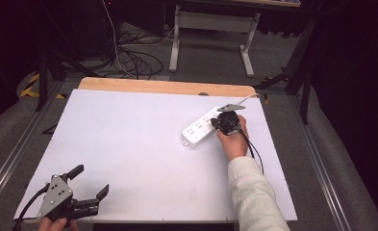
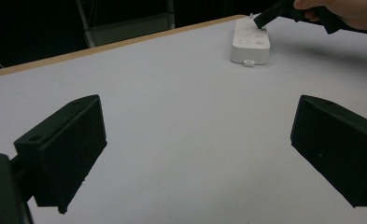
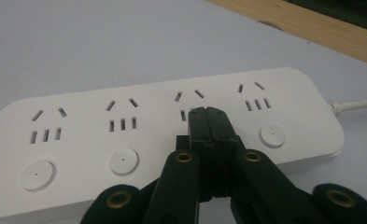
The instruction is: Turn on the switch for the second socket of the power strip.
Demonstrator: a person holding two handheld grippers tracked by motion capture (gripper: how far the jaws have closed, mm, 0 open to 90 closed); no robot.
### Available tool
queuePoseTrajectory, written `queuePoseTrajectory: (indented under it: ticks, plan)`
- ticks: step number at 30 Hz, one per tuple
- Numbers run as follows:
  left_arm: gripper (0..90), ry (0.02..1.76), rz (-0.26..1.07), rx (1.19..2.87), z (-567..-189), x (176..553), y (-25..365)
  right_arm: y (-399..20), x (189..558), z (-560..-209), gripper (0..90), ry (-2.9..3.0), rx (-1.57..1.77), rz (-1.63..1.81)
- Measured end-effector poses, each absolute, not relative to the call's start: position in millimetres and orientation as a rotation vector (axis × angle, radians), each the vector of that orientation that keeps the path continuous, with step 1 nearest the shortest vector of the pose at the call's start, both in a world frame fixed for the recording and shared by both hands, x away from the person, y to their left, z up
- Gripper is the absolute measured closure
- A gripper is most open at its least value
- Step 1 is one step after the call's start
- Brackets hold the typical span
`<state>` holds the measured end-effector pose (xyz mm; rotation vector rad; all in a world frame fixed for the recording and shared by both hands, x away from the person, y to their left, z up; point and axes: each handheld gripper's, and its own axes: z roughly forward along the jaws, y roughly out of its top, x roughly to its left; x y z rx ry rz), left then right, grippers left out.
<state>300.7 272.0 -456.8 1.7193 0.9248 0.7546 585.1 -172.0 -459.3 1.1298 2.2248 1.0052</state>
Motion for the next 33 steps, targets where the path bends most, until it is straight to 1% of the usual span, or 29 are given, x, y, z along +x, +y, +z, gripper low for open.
queuePoseTrajectory:
  ticks: [33]
  plan:
    - [3.9,0.923,0.746,1.723,-457.1,300.6,271.7,-167.0,583.9,-461.8,90.0,2.202,1.135,0.986]
